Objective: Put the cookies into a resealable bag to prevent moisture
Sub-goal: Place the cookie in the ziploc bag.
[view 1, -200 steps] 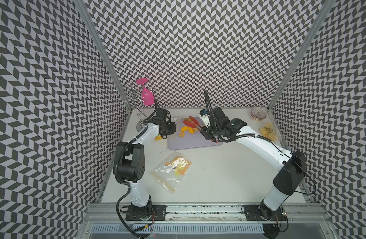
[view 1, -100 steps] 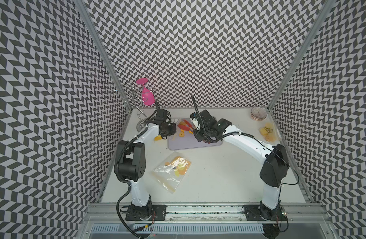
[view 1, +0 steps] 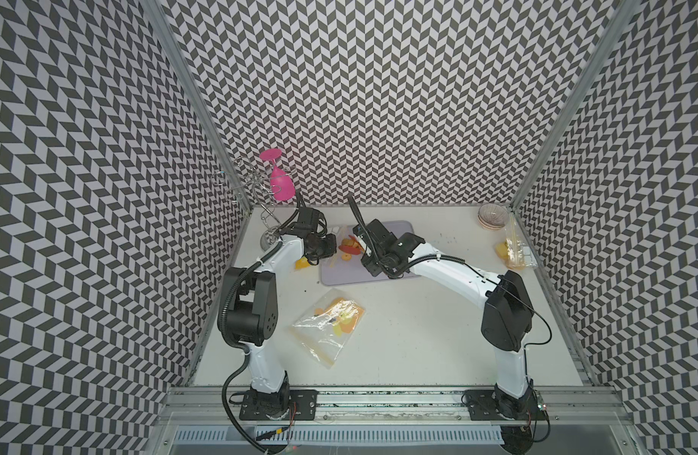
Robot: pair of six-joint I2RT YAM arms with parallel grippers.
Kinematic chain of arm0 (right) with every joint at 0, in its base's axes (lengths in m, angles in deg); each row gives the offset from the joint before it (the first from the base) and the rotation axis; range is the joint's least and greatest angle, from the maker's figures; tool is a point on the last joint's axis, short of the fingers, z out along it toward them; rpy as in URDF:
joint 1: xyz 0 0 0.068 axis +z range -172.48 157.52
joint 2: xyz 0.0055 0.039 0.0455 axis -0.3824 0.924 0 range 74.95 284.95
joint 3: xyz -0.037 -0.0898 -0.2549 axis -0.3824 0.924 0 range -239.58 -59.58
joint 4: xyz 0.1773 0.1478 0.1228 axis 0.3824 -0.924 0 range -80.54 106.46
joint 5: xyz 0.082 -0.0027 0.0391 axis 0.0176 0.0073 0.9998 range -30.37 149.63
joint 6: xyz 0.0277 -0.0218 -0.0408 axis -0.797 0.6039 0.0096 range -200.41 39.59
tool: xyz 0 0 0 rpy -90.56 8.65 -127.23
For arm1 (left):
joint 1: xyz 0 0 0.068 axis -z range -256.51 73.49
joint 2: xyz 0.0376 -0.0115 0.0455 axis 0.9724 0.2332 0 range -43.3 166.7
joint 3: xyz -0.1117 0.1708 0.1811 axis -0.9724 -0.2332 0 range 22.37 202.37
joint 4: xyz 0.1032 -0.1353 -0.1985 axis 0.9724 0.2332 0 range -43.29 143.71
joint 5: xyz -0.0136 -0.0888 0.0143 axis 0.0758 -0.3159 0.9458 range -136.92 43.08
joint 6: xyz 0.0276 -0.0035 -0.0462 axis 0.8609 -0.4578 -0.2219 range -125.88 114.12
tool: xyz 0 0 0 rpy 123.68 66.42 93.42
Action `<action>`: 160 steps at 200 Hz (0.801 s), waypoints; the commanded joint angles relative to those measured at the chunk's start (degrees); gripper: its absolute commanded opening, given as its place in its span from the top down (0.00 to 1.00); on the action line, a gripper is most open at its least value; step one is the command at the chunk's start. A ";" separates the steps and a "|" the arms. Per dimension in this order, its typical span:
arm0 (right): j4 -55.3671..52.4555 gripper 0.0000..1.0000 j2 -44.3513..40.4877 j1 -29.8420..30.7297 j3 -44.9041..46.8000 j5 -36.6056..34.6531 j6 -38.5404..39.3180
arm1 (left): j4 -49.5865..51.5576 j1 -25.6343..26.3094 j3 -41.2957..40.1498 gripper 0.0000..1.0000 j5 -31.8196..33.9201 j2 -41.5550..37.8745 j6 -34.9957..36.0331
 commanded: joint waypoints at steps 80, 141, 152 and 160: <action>6.42 0.70 1.30 4.48 2.14 -10.92 8.65 | -0.60 0.20 1.33 1.00 -1.70 -0.49 0.77; 6.26 0.69 3.96 4.57 -0.81 -9.81 9.41 | -1.60 0.22 0.72 1.00 -4.44 -0.97 1.73; 6.03 0.69 4.73 4.42 -1.83 -9.56 9.11 | -1.88 0.24 0.54 1.00 -5.09 -1.09 1.86; 5.90 0.69 5.37 4.31 -2.55 -9.21 8.72 | -1.91 0.24 0.45 1.00 -5.39 -1.19 1.98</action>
